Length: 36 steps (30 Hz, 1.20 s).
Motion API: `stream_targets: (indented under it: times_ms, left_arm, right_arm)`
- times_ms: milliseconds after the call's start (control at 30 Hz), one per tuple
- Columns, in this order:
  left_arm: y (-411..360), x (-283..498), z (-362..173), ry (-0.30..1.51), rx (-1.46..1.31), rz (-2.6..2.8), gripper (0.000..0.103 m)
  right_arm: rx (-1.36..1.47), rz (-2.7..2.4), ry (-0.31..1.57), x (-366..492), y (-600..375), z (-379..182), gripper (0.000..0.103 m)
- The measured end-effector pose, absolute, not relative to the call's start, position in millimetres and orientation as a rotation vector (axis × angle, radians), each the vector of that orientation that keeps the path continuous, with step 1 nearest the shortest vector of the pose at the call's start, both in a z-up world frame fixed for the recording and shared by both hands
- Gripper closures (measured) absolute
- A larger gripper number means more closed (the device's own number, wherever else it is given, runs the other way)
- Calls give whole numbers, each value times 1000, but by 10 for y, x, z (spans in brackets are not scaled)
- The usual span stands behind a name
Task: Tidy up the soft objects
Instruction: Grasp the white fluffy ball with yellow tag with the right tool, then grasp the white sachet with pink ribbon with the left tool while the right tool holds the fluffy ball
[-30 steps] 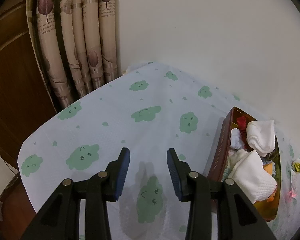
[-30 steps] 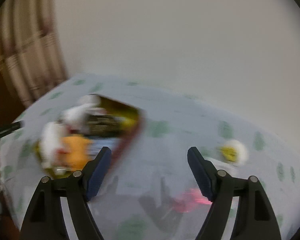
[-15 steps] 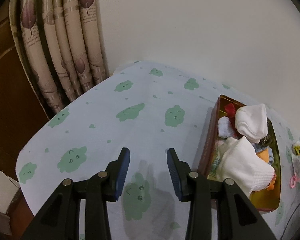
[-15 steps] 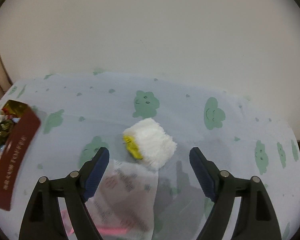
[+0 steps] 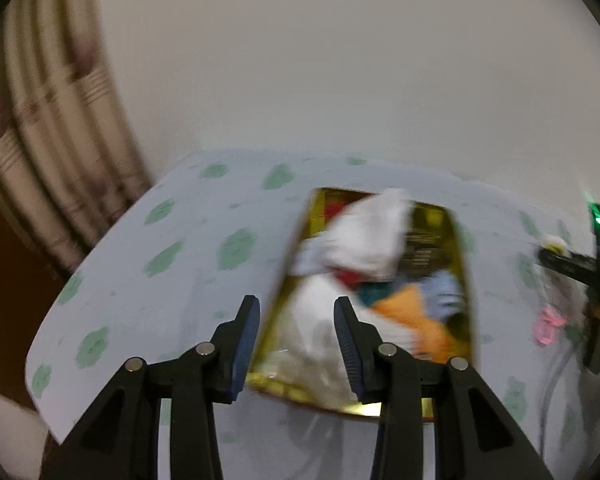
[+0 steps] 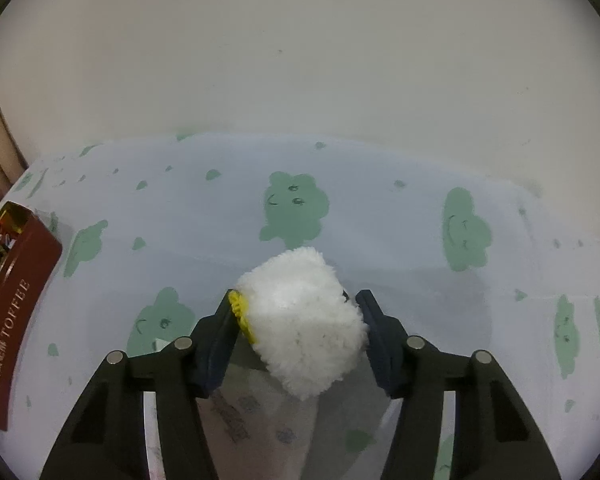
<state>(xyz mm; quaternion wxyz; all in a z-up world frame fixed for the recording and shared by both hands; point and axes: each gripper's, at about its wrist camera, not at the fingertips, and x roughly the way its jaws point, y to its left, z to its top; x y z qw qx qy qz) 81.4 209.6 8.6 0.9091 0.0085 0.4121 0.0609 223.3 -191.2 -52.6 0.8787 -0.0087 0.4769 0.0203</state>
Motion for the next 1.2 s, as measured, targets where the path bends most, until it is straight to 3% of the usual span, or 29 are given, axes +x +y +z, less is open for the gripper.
stream_targets:
  times_ms: [600, 800, 833, 867, 933, 1200]
  left_arm:
    - [-186, 1431, -314, 1038, 134, -374, 64]
    - [-773, 1604, -563, 1131, 196, -488, 64]
    - [-833, 1624, -597, 1141, 198, -505, 59]
    - [-907, 1642, -625, 1152, 203, -520, 47]
    - [-1014, 1681, -646, 1141, 204, -511, 41]
    - [-1178, 1962, -811, 1201, 177, -450, 39]
  right_arm:
    - [130, -128, 976, 887, -3078, -379, 50]
    - [144, -132, 978, 792, -3149, -371, 48]
    - [137, -132, 982, 815, -3130, -376, 48]
    - [132, -133, 986, 828, -3117, -384, 48]
    - [132, -131, 989, 838, -3115, -390, 47]
    - [156, -116, 985, 818, -3130, -393, 45]
